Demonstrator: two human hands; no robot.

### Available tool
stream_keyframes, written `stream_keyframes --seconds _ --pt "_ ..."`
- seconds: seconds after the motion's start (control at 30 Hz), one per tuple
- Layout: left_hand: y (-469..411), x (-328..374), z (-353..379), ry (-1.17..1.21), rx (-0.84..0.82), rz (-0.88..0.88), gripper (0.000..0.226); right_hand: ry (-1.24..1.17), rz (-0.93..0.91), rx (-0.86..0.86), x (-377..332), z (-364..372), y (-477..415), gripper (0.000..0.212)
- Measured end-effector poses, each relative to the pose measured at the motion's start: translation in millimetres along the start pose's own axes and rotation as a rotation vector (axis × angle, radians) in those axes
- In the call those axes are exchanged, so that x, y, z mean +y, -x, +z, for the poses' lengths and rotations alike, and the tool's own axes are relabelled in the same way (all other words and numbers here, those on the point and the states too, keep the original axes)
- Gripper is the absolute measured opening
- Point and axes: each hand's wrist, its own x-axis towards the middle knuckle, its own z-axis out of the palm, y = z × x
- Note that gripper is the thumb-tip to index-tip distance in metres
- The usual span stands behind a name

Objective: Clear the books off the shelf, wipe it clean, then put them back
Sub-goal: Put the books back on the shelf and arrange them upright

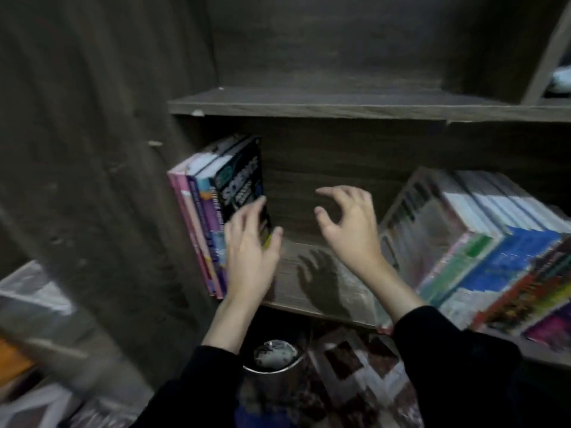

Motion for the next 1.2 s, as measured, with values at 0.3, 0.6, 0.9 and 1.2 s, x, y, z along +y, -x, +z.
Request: stream_keyframes --seconds 0.3,0.6,0.9,1.2 --pt "-31.0 -46.5 -44.9 -0.139 0.041 -0.153 0.083 -0.358 0.09 -0.441 -91.2 92.5 -13.5 0.078" --pt "-18.0 -60.7 -36.5 0.0 -0.039 -0.007 0.092 -0.516 0.118 -0.467 -89.6 91.2 -14.4 0.071" --pt "-29.4 -75.2 -27.9 0.245 -0.383 -0.244 0.112 -0.304 0.109 -0.27 -84.4 73.7 -4.4 0.102" --pt "-7.7 -64.0 -9.8 0.325 -0.446 -0.222 0.109 -0.112 0.159 -0.053 -71.0 67.9 3.5 0.088"
